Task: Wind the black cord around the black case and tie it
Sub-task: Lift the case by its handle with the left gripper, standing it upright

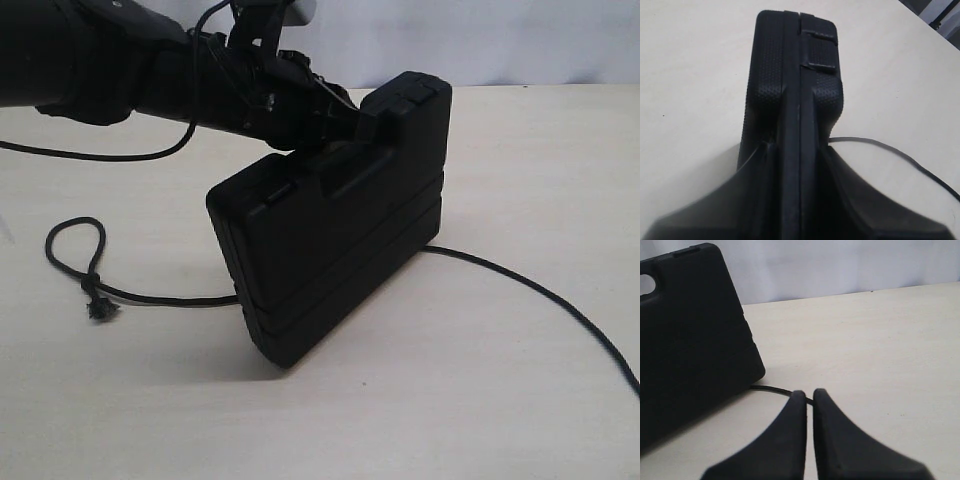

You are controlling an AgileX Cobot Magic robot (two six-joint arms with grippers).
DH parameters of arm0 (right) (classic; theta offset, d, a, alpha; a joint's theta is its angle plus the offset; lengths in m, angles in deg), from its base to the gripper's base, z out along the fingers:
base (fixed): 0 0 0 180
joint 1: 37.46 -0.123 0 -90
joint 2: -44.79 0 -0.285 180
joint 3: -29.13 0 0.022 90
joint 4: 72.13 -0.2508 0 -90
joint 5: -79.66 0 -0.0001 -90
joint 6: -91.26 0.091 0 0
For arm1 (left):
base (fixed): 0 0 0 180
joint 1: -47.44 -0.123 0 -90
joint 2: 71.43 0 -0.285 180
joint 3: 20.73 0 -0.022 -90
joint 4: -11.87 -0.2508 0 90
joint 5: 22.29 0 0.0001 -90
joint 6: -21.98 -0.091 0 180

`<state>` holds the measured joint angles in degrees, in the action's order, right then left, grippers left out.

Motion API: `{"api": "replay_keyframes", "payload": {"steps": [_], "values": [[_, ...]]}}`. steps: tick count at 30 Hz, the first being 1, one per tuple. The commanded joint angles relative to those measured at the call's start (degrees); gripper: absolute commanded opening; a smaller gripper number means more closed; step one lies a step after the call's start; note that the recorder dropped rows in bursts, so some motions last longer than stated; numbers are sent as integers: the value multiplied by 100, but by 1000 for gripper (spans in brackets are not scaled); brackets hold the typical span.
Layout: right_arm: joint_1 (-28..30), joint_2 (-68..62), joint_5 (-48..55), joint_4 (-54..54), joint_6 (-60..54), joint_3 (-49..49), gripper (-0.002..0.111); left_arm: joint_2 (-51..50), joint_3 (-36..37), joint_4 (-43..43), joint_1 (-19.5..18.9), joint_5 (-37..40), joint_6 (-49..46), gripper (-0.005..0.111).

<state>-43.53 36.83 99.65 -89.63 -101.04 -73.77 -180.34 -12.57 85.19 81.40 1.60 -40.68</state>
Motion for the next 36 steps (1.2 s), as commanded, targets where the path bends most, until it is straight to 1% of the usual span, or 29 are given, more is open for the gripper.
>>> {"api": "replay_keyframes", "payload": {"steps": [1,9,13,18,21,23,24,26,30,31,32,33,36], "values": [[1,18,-36,-2,27,11,4,114,-97,68,12,-17,62,0],[1,18,-36,-2,27,11,4,114,-97,68,12,-17,-50,0],[1,18,-42,295,-369,11,4,114,-97,68,12,-17,-207,0],[1,18,-42,299,-371,11,4,114,-97,68,12,-28,-206,0],[1,18,-299,412,-451,11,4,114,-97,68,12,-28,-252,0],[1,18,-696,401,-452,11,4,114,-97,68,12,-28,-313,0],[1,18,-1139,149,-299,11,4,114,-97,32,12,-28,-327,0],[1,18,-1522,-263,-148,11,4,114,-97,18,12,-28,-327,0],[1,18,-2370,-1589,-19,11,4,114,-97,8,12,-28,-304,0],[1,18,-2331,-2382,182,11,4,114,-97,-28,12,-78,-208,0],[-9,18,-2208,-2618,180,11,4,114,-97,-38,12,-140,-167,0],[-9,18,-1914,-2764,162,11,4,114,-97,-66,12,-306,1,0],[-9,18,-1759,-2764,97,11,4,114,-105,-67,12,-643,221,0]]}}
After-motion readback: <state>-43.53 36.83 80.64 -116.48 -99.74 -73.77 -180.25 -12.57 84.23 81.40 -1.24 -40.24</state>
